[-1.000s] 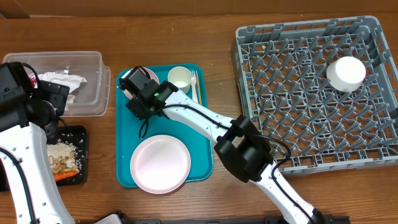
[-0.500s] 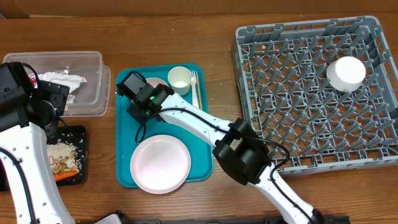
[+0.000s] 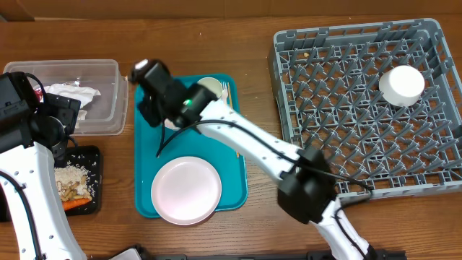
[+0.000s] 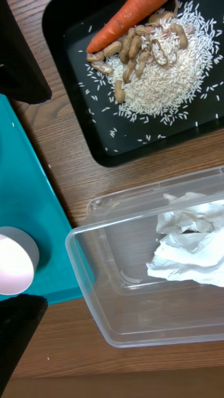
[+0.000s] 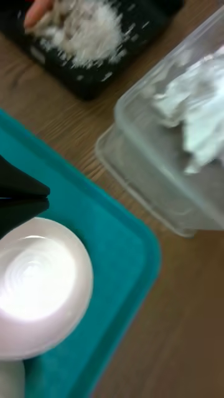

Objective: Sort waste into correct bins and load items into the dishwasher
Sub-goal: 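Grip the pink bowl rim with the right gripper and lift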

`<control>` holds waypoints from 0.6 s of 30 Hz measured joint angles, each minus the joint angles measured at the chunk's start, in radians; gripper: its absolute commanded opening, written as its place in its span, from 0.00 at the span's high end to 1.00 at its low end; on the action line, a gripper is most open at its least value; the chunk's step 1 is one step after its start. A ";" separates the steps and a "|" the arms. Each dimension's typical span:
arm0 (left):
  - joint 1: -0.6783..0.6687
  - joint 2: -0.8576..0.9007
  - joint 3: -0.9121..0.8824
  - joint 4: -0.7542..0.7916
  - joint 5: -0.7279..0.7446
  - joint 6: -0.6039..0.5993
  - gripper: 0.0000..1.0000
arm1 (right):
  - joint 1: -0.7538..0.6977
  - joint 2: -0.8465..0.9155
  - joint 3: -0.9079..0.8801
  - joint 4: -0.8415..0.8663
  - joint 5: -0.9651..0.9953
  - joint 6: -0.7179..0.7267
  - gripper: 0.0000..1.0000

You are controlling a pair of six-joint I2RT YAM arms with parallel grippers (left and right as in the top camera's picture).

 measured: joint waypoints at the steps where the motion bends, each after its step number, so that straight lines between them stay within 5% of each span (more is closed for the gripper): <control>1: 0.000 0.000 0.000 0.000 0.000 0.000 0.00 | -0.008 -0.021 0.003 -0.003 -0.010 0.005 0.92; 5: 0.000 0.000 0.000 0.000 0.000 0.000 0.00 | -0.091 -0.095 0.028 -0.056 -0.084 -0.004 0.72; 7: 0.000 0.000 0.000 0.000 0.000 0.000 0.00 | -0.120 -0.085 0.026 -0.123 -0.102 -0.031 0.42; 18: 0.000 0.000 0.000 0.000 0.000 0.000 0.00 | -0.056 0.119 -0.035 -0.147 -0.124 -0.177 0.40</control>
